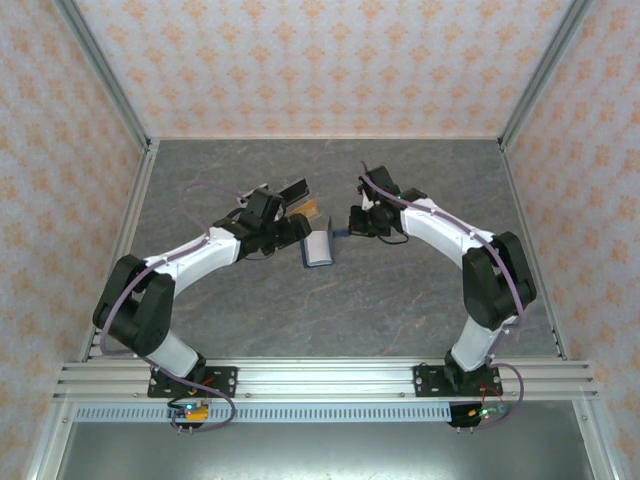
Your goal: Take the credit cards out of the card holder
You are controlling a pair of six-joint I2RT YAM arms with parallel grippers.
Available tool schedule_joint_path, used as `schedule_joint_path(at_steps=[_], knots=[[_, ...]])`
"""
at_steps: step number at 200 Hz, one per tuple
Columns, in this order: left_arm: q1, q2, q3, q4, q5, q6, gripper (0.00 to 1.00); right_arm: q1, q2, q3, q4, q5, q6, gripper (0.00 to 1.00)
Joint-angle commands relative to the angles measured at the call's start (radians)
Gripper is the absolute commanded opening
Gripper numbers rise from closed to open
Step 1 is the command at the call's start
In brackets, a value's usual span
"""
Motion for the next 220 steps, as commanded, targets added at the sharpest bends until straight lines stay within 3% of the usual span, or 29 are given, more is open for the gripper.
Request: schedule_joint_path(at_steps=[1,62,75,94,128,175,220], knots=[[-0.03,0.043,0.057,0.006,0.021,0.015,0.74,-0.023,0.014,-0.04,0.015,0.035,-0.016,0.03],[-0.087,0.215,0.161,0.012,0.013,-0.007,0.58,-0.054,0.074,-0.051,0.006,0.082,-0.024,0.03],[-0.091,0.228,0.171,-0.002,-0.023,-0.007,0.59,-0.056,0.077,-0.057,0.01,0.089,-0.026,0.03],[-0.091,0.242,0.181,-0.032,-0.089,-0.011,0.68,-0.056,0.082,-0.065,0.019,0.093,-0.026,0.03],[-0.09,0.264,0.183,-0.005,-0.057,-0.02,0.71,-0.055,0.1,-0.065,0.019,0.089,-0.023,0.03],[-0.091,0.284,0.185,0.027,-0.017,-0.027,0.61,-0.056,0.113,-0.069,0.028,0.073,-0.017,0.03],[-0.092,0.302,0.188,0.043,0.015,-0.033,0.58,-0.056,0.125,-0.067,0.032,0.062,-0.008,0.03]])
